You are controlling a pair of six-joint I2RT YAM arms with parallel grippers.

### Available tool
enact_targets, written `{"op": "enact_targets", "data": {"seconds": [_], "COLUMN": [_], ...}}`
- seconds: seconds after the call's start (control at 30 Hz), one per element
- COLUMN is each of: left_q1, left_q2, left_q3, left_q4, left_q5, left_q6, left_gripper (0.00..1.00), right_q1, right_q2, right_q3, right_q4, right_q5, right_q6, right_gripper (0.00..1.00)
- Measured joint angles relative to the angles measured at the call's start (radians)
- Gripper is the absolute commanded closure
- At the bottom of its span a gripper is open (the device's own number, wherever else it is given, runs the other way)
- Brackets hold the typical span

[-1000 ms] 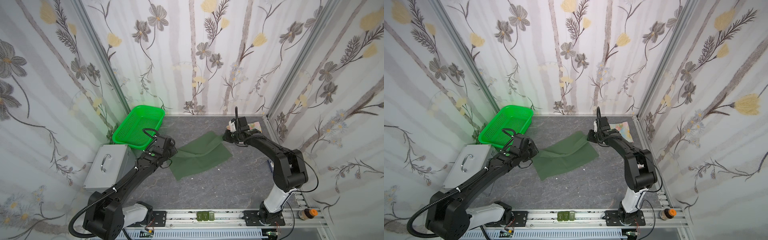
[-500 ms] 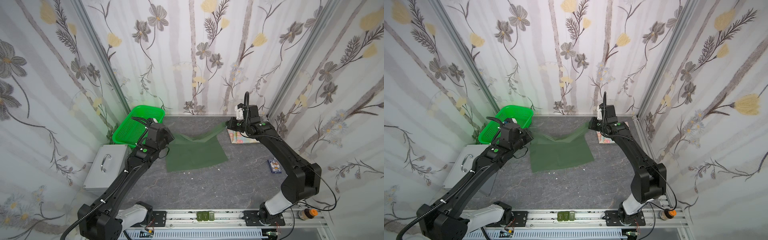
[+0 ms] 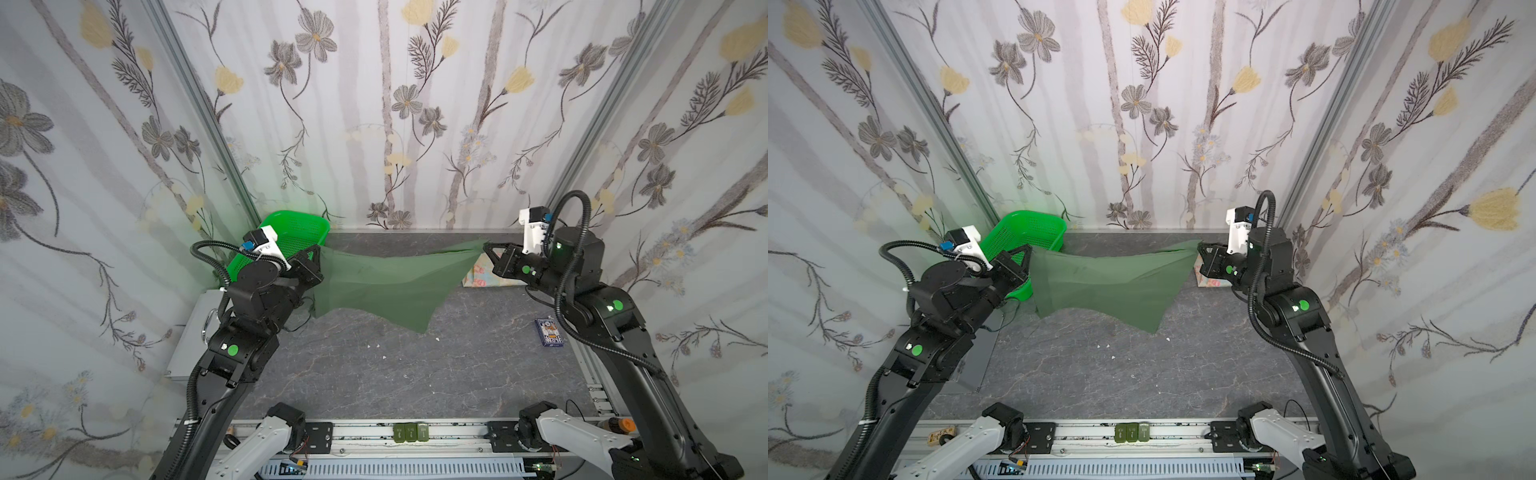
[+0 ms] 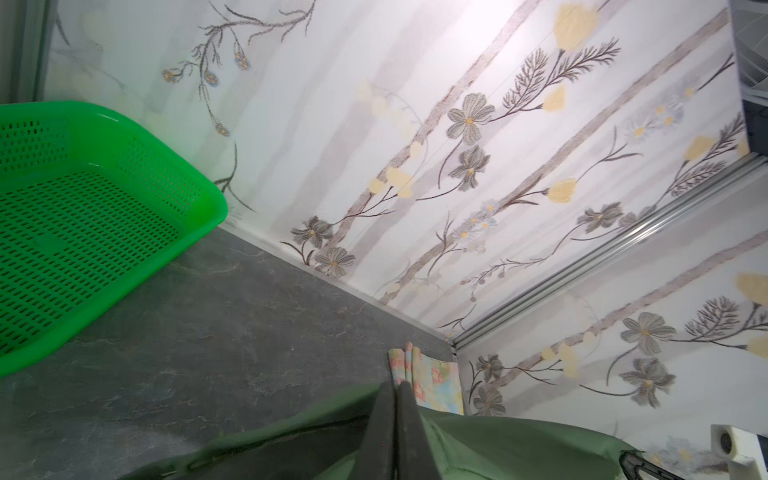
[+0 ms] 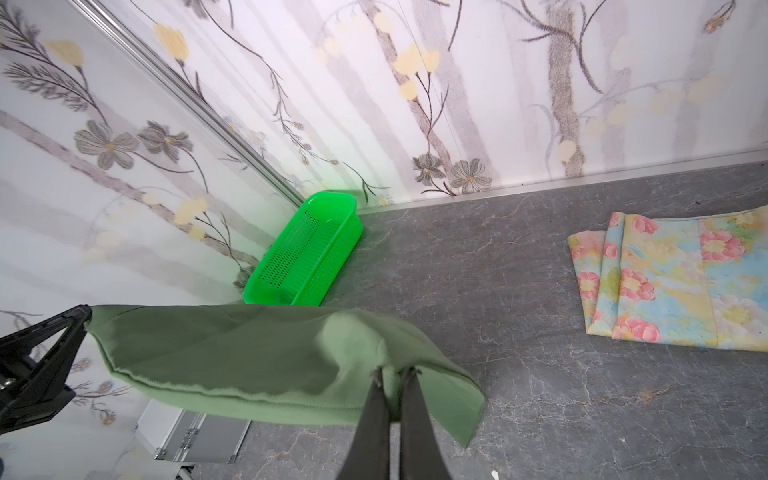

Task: Fold and stack skirts
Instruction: Fold the skirt at the center of the table.

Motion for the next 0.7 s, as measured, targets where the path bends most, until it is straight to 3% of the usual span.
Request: {"op": "enact_targets", "data": {"seconds": [0.17,0.3,0.53,0.7], "left_q1": [0.0,0.002,0.067,0.145], "left_q2": [-0.024,0.045,0.359,0.572], "left_q3": [-0.005,-0.017,-0.039,-0.096], "left_q4": [0.002,0.004,0.035,0.182], "left_q5": [0.079,0.091,0.038,0.045], "left_q6": [-0.052,-0.07,-0.035,0.005], "left_gripper": [1.0,1.0,1.0,1.0], "right_q1": [0.002,-0.024,-0.117,-0.161], "right_q2": [-0.094,-0.037,0.286,0.611], "right_q3": [-0.007,0.001,-0.027,0.063], "right_q4": [-0.073,-0.077,0.008,0.091], "right_q5": [0.017,0.003,-0.047,-0.093], "right_q6": [0.041,0.048,0.043,0.032], "right_gripper": [1.0,1.0,1.0,1.0]}}
